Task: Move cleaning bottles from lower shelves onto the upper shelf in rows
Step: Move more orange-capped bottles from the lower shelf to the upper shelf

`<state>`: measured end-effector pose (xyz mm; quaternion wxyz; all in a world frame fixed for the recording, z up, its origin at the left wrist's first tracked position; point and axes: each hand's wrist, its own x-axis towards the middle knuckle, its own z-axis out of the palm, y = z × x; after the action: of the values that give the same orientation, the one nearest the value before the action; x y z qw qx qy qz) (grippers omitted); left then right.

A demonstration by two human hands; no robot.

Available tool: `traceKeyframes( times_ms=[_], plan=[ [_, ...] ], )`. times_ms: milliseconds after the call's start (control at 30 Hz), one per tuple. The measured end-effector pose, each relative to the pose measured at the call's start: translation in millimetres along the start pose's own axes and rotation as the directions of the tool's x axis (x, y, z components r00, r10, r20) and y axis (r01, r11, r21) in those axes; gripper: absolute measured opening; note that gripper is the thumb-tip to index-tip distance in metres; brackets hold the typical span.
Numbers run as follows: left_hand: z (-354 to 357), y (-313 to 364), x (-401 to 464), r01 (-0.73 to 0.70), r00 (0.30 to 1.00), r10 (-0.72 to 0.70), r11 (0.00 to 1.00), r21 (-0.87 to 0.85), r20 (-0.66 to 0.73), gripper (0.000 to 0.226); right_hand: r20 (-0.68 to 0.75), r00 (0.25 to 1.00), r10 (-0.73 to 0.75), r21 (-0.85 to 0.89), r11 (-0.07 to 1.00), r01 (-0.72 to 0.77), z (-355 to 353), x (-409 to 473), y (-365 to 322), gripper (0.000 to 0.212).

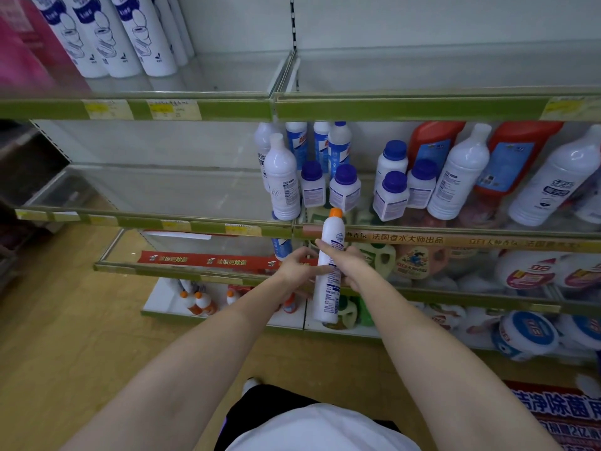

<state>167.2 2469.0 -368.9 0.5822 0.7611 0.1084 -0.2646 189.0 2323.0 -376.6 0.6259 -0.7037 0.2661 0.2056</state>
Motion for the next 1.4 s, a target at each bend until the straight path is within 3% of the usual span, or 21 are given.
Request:
traceKeyframes(
  times_ms=[100,200,367,467,633,800,900,1200,1400],
  plan=[
    [-8,0,-1,0.028,0.998,-0.020,0.989,-0.147,0.056,0.038,-0.067,0.997,-0.033,-0.101,0.995,0.027,1,-1,4,0.071],
    [-19,-3,-2,0.077,0.992,-0.061,0.986,-0.148,0.113,0.039,-0.095,0.993,-0.065,-0.157,0.986,0.050,-3,-1,11,0.058],
    [-17,-18,-6,0.183,0.969,-0.170,0.982,-0.054,0.181,0.072,0.061,0.998,-0.003,0.151,0.988,-0.006,-5,-4,17,0.058],
    [-9,-23,-11,0.222,0.937,-0.199,0.974,-0.050,0.286,0.073,0.144,0.989,0.020,0.290,0.955,-0.062,-3,-6,15,0.065],
    [-1,-21,-13,0.208,0.919,-0.169,0.975,-0.075,0.356,0.086,0.200,0.980,0.011,0.385,0.918,-0.089,-1,-13,6,0.049],
    [-6,-24,-13,0.190,0.915,-0.140,0.977,-0.098,0.378,0.057,0.218,0.976,-0.016,0.384,0.921,-0.070,-7,-6,2,0.057],
    [-13,-25,-12,0.175,0.913,-0.134,0.982,-0.075,0.384,0.063,0.201,0.978,-0.047,0.357,0.934,-0.029,-8,-5,-3,0.056],
    [-15,-21,-11,0.087,0.970,-0.089,0.996,0.017,0.227,0.085,0.050,0.992,-0.119,0.342,0.935,0.095,-2,4,-6,0.047],
    [-21,-20,-17,0.093,0.958,-0.100,0.995,0.039,0.269,0.074,0.092,0.991,-0.102,0.341,0.938,0.065,-5,5,-5,0.048]
  ],
)
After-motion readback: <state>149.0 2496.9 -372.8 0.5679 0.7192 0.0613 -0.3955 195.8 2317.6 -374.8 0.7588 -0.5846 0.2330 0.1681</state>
